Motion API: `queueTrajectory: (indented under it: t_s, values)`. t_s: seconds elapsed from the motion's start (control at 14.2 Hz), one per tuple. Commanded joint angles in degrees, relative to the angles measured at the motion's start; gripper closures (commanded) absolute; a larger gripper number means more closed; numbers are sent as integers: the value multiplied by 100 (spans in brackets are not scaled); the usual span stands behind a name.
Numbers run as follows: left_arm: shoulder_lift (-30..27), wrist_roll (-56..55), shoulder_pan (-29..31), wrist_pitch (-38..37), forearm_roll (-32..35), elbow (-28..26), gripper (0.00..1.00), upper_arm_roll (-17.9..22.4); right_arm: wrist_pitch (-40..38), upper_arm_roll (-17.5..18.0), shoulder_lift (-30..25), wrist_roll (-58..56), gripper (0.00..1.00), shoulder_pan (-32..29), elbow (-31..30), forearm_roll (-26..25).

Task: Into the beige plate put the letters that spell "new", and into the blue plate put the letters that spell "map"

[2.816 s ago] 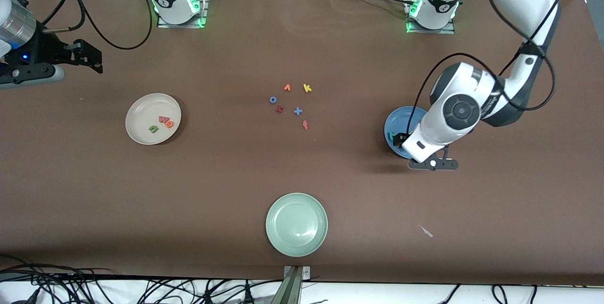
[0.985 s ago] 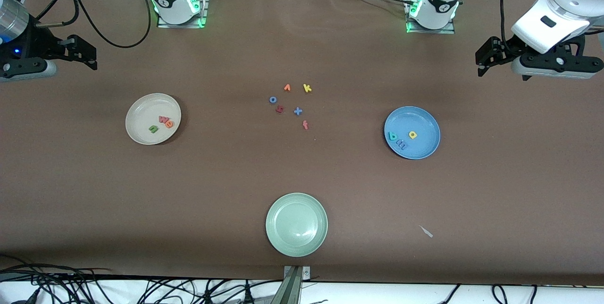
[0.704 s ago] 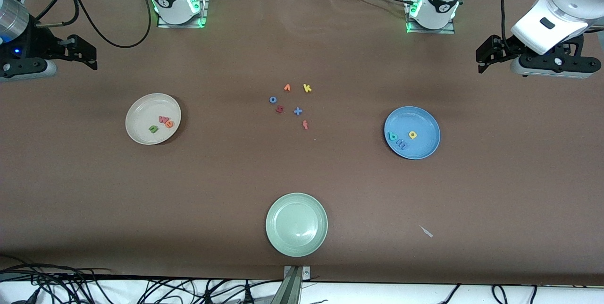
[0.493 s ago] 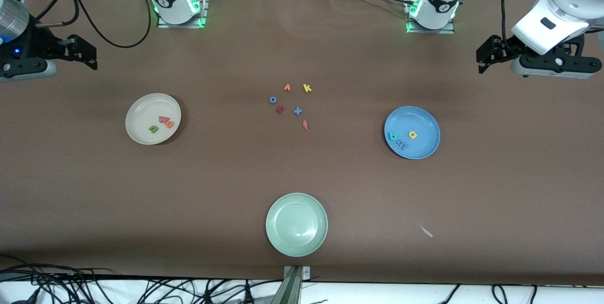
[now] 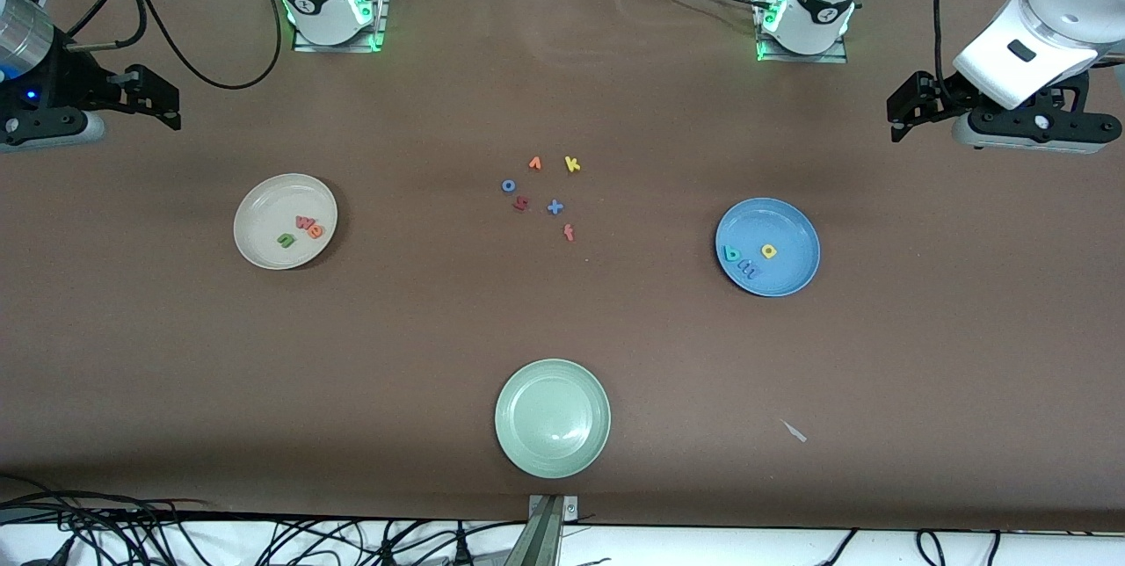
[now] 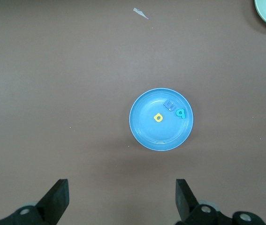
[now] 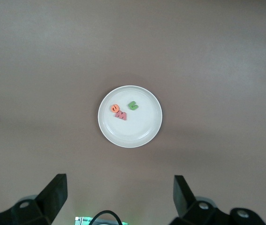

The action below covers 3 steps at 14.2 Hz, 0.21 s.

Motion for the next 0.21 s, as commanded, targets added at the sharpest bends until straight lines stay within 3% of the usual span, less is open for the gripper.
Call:
queueTrajectory:
  t_s: [0.0, 0.14]
  values:
    - [92, 45, 12, -147, -108, 211, 0, -1, -55, 59, -48, 82, 0, -70, -21, 24]
    - [92, 54, 13, -147, -100, 211, 0, 8, -81, 59, -48, 90, 0, -70, -21, 24]
